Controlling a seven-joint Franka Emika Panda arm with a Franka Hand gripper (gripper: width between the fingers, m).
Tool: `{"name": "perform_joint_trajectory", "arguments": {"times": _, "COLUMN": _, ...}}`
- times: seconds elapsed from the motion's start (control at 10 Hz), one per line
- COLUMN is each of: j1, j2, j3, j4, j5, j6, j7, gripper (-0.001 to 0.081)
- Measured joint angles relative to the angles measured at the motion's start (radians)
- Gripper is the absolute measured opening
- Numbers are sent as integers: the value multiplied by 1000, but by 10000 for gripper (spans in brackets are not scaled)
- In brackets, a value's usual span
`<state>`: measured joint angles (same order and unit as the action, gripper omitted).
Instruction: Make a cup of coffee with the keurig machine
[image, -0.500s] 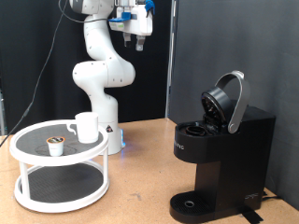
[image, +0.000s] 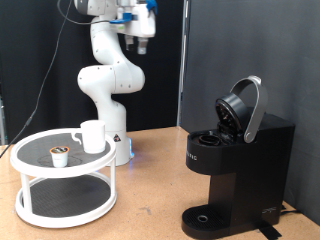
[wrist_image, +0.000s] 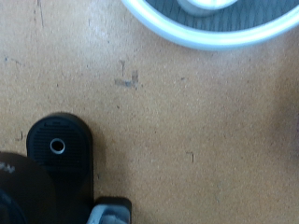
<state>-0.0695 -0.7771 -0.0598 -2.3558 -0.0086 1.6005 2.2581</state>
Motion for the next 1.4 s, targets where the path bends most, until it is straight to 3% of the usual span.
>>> {"name": "perform_joint_trajectory", "arguments": {"times": 0.4, "j1": -43, "j2": 9, "j3": -116, "j4": 14, "j5": -68, "j6": -34, "j7": -123, "gripper": 734}}
{"name": "perform_joint_trajectory", "arguments": {"times": 0.9, "j1": -51, "j2": 26, "j3": -160, "j4": 13, "j5": -85, "j6": -26, "j7": -171, "gripper": 734}}
{"name": "perform_joint_trajectory", "arguments": {"times": 1.4, "j1": -77, "j2": 153, "j3": -260, "j4": 56, "j5": -116, "j6": 78, "j7": -194, "gripper": 734}}
